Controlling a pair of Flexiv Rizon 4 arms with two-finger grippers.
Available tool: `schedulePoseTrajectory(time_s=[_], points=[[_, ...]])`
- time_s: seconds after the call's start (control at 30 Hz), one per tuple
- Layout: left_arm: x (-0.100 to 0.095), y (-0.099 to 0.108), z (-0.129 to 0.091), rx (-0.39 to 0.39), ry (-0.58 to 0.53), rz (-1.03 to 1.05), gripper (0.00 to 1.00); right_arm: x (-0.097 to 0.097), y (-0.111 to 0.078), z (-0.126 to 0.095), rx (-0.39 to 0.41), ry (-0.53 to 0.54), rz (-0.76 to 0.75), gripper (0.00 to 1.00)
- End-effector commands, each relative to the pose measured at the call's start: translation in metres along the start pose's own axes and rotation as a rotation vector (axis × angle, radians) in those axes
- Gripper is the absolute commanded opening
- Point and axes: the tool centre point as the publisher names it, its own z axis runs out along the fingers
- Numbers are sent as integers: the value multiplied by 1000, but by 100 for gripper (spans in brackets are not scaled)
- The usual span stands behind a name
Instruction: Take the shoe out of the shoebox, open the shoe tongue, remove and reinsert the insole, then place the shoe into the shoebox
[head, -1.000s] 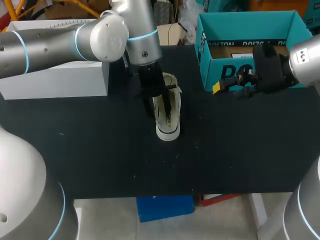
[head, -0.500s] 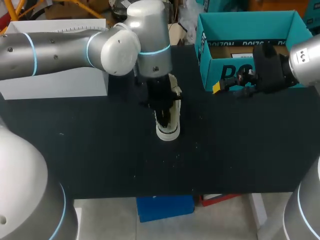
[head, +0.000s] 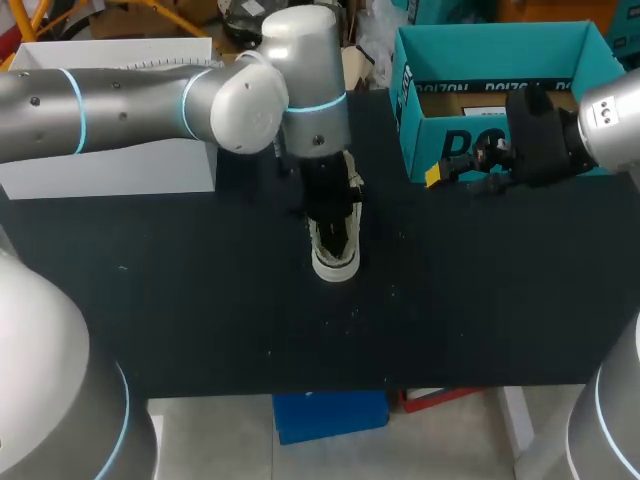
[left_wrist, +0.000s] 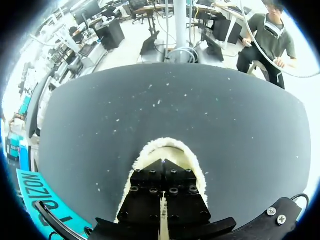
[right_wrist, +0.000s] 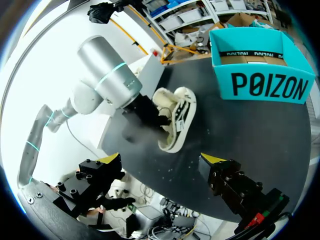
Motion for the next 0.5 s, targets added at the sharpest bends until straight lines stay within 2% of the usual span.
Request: schedulePoseTrajectory(time_s=[0.03,0.1,0.17,0.3,0.43,0.5], points=[[9,-12,-38,27,-175,-10,0,1,0,0,1,-2,1,100],[8,-15,-62,22,-258,-14,0,1,0,0,1,-2,1,100],[9,-14,-86,63,-381,-49,0,1,0,0,1,-2,1,100],[19,1,-137,57,-589,-149,0,1,0,0,1,-2,1,100],[33,23,-179,-17,-723,-250,0,1,0,0,1,-2,1,100],[37,32,-191,-57,-738,-282,0,1,0,0,1,-2,1,100]])
